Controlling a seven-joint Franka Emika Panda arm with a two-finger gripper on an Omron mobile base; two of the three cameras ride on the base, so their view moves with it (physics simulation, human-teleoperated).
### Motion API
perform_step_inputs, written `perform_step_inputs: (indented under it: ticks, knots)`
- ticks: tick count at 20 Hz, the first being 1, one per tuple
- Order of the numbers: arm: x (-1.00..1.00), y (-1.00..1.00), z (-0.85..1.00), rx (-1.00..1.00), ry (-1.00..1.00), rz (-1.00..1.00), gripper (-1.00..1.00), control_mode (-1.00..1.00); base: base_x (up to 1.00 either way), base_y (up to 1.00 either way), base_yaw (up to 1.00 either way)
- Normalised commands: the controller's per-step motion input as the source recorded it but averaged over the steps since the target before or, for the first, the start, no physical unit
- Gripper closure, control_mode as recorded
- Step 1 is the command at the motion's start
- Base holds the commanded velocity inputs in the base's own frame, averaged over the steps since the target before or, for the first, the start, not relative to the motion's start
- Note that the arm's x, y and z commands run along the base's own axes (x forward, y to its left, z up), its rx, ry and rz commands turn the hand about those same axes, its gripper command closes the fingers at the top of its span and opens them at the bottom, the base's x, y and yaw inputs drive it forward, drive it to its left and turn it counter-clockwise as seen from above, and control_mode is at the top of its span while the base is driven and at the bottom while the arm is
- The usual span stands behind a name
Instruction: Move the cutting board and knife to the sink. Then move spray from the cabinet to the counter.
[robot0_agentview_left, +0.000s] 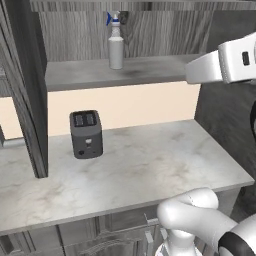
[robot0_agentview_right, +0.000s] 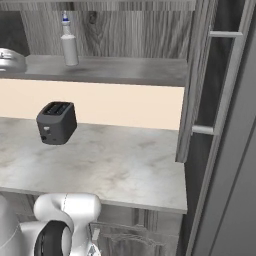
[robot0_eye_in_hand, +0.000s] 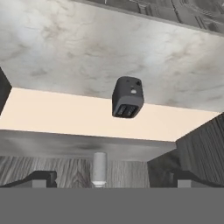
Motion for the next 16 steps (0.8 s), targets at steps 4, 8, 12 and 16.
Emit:
perform_step_inputs:
  ticks: [4,8,12,16]
  knots:
    - [0.34,0.02,0.00,0.00,-0.01,0.00,-1.00,-1.00,0.00,0.00,0.00]
    - [0.46,0.06,-0.01,0.00,-0.01,0.00,-1.00,-1.00,0.00,0.00,0.00]
    - [0.43,0.04,-0.12,0.00,-0.07,0.00,-1.00,-1.00,0.00,0.00,0.00]
    - [0.30,0.12,-0.35,0.00,-0.08,0.00,-1.00,-1.00,0.00,0.00,0.00]
